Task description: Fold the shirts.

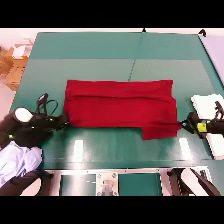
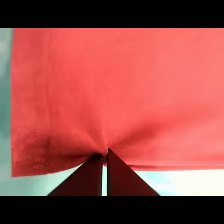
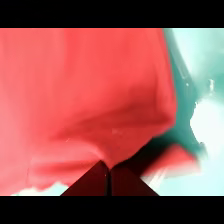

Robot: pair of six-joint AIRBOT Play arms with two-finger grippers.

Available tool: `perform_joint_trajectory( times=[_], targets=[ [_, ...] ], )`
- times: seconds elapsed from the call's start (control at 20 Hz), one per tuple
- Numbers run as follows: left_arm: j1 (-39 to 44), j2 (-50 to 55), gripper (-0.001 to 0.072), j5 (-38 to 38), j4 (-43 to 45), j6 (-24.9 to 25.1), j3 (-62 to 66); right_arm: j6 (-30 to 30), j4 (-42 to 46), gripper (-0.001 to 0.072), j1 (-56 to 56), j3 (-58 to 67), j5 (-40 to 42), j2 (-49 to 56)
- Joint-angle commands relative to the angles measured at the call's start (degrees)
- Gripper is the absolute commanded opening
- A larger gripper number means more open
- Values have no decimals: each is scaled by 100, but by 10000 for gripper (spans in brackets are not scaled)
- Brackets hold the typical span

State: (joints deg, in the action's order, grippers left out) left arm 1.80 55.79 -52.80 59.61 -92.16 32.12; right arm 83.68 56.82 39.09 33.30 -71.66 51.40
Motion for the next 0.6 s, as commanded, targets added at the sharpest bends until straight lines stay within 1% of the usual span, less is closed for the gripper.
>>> perform_joint_trajectory(
  times=[0.0, 0.15, 0.25, 0.4, 0.55],
  targets=[
    [-96, -7, 22, -909, 741, -293, 831, 358, 323, 15, -2, 455, -195, -352],
    [-96, 42, 22, -1008, 734, -199, 1707, 273, -203, 15, -44, 986, -153, -337],
    [-96, 260, 22, -953, 695, -160, 2205, 267, -503, 15, -323, 1226, 186, -205],
    [-96, 1016, 22, -885, 376, 188, 2922, 291, -686, 15, -885, 1611, 831, 391],
    [-96, 1980, 23, -754, 341, 332, 3729, 289, -903, 16, -1239, 2138, 1294, 1305]
  ],
)
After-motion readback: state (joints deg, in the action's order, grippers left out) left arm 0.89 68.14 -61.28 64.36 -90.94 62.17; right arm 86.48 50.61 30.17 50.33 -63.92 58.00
